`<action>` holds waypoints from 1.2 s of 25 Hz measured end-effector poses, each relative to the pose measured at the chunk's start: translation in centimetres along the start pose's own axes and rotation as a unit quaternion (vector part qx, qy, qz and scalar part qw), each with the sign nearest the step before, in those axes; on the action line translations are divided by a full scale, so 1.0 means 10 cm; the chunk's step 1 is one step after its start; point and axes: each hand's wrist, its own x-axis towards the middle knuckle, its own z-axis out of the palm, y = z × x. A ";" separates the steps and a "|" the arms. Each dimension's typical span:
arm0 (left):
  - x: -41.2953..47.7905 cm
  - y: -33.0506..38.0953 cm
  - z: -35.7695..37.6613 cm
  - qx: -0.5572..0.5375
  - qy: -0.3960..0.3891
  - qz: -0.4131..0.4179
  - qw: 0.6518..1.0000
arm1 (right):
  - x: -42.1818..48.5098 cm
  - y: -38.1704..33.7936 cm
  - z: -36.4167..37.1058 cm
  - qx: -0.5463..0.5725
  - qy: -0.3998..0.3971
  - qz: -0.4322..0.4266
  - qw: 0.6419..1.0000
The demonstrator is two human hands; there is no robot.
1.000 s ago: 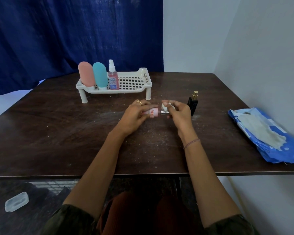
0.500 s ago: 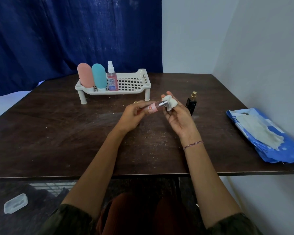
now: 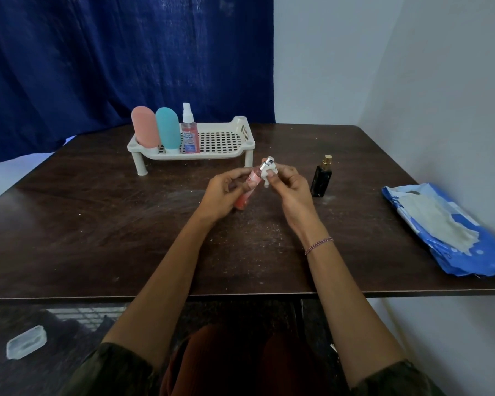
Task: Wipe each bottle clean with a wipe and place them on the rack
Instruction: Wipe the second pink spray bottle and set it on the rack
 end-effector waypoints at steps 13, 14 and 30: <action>-0.01 0.00 0.03 -0.079 0.007 0.016 0.997 | 0.01 0.03 0.03 -0.009 0.096 -0.061 0.993; -0.01 -0.01 0.03 -0.106 0.006 0.011 0.994 | 0.00 0.02 0.05 -0.015 0.099 -0.079 0.992; 0.05 0.00 0.02 -0.292 -0.018 -0.127 0.948 | -0.09 0.05 0.28 -0.307 0.053 -0.258 0.915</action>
